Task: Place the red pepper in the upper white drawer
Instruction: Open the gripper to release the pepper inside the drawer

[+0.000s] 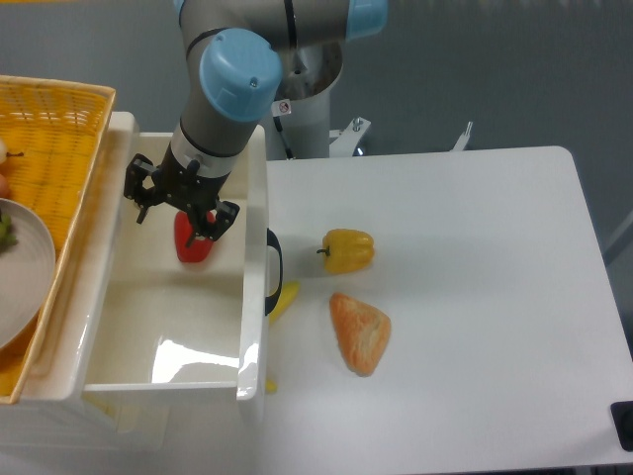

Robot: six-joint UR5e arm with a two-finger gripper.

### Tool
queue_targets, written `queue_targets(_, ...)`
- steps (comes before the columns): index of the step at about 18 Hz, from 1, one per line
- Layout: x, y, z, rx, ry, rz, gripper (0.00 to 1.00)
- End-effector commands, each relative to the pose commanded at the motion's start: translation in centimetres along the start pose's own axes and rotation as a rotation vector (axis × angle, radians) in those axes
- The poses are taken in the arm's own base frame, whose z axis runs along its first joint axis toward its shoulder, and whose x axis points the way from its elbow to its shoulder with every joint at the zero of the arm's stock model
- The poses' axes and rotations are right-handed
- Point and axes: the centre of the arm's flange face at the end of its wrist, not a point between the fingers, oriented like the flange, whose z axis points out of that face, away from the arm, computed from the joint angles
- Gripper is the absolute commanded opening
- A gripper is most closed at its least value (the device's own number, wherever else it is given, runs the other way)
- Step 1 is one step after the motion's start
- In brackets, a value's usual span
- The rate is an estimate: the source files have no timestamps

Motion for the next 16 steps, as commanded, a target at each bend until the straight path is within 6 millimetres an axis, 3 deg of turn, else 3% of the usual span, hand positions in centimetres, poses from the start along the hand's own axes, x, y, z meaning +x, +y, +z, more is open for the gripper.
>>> queue_targets(9,-0.7,0.1,-2.9,0.047,-0.027,-0.011,0.73)
queue_targets(16,-4.6,1.8,-7.0,0.109,-0.069,-0.041,0.73)
